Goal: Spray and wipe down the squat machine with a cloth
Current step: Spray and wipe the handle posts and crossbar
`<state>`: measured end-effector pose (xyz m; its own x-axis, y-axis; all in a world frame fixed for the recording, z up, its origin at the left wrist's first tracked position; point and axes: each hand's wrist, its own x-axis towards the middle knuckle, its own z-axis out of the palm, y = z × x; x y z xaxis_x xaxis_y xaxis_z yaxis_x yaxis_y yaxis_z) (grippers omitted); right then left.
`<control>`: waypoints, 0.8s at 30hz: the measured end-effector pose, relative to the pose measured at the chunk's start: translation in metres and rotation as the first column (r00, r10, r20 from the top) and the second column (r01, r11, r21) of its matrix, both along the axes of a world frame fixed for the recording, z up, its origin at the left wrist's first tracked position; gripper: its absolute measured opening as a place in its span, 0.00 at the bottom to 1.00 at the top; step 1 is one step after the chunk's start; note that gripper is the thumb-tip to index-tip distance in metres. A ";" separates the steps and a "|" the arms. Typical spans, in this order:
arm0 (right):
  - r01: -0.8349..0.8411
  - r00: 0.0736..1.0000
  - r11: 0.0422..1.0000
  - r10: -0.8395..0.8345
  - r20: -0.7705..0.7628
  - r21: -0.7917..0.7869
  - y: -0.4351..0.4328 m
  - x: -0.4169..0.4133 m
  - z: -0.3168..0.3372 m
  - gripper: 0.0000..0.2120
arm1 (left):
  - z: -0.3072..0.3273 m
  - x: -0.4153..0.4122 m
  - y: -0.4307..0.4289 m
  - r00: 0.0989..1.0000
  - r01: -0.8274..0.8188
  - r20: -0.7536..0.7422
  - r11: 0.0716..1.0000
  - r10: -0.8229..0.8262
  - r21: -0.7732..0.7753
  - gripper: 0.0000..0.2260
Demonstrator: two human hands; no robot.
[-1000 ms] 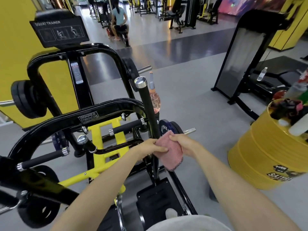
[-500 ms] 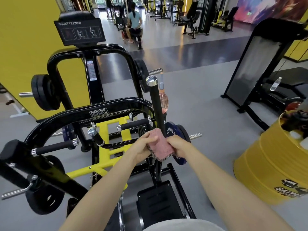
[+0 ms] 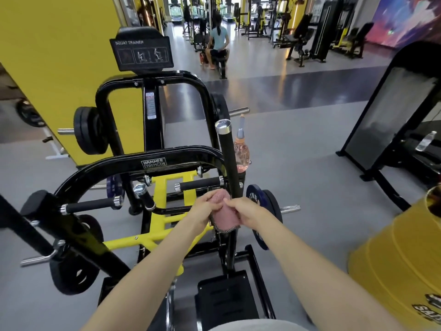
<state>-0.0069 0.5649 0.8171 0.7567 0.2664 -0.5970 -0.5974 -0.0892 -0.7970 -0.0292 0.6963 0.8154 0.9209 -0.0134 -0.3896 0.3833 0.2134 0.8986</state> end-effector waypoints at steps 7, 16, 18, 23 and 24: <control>-0.028 0.996 0.993 0.019 0.083 0.115 0.007 -0.003 0.015 0.13 | 0.003 -0.004 0.001 0.982 -0.143 -0.140 0.986 0.129 -0.090 0.16; 0.454 0.835 0.886 -0.388 0.391 -0.092 -0.009 0.012 0.052 0.10 | 0.101 0.030 0.010 0.904 -0.382 0.206 0.924 0.374 0.002 0.08; 0.514 0.771 0.848 -0.394 0.501 -0.125 -0.008 0.021 0.064 0.12 | 0.127 0.039 0.002 0.877 -0.403 0.250 0.912 0.410 -0.083 0.07; 0.415 0.710 0.909 -0.303 0.635 -0.029 0.007 0.035 0.111 0.10 | 0.147 0.056 -0.025 0.881 -0.432 0.228 0.901 0.414 0.035 0.06; 0.377 0.707 0.925 -0.260 0.658 -0.040 0.009 0.036 0.117 0.12 | 0.143 0.057 -0.027 0.894 -0.418 0.222 0.903 0.389 0.100 0.07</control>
<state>0.0289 0.5742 0.9338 0.9927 -0.1146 0.0380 0.0209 -0.1472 -0.9889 0.0280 0.6692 0.9581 0.8916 0.4175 -0.1753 0.1089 0.1780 0.9780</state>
